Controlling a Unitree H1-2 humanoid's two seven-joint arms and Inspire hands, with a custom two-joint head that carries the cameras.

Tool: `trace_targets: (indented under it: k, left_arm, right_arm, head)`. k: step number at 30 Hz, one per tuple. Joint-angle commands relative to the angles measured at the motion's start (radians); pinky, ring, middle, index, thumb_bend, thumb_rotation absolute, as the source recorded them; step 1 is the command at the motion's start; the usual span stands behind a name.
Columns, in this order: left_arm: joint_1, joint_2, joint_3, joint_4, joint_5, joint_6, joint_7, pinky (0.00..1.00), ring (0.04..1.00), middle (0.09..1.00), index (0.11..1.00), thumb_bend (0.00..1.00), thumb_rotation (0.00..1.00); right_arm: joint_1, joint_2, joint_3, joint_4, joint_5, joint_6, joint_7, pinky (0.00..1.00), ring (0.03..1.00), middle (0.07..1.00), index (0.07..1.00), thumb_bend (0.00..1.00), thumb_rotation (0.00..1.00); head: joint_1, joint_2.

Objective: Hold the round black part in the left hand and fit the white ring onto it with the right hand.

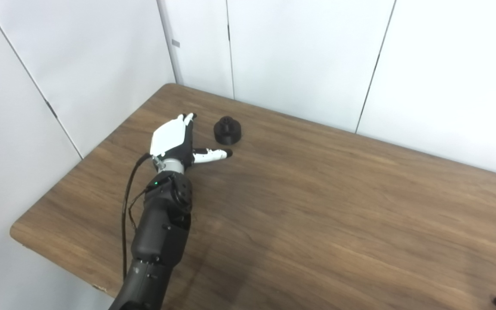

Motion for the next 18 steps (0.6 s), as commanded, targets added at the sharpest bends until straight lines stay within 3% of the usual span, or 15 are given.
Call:
trace_targets:
  k: [1,10,18]
  left_arm:
    - [-0.040,0.031,-0.014,0.002,-0.011,0.001,0.062,1.00,1.000,1.000,0.962,1.00,0.54]
    - [-0.039,0.069,-0.071,0.075,-0.020,0.001,0.111,1.00,1.000,1.000,0.966,1.00,0.56]
    - [-0.055,0.085,-0.085,0.133,-0.031,0.002,0.126,1.00,1.000,1.000,0.965,1.00,0.55]
  right_arm:
    - [0.129,-0.022,0.006,-0.014,0.006,-0.022,0.007,0.98,1.000,1.000,1.000,0.67,0.84]
    - [0.136,-0.024,0.012,-0.001,-0.019,-0.056,0.013,0.94,1.000,1.000,1.000,0.63,0.85]
    - [0.141,-0.021,0.015,0.009,-0.025,-0.076,0.018,0.94,1.000,1.000,1.000,0.59,0.85]
  head:
    - [-0.003,0.000]
    - [-0.016,-0.012]
    - [-0.028,-0.022]
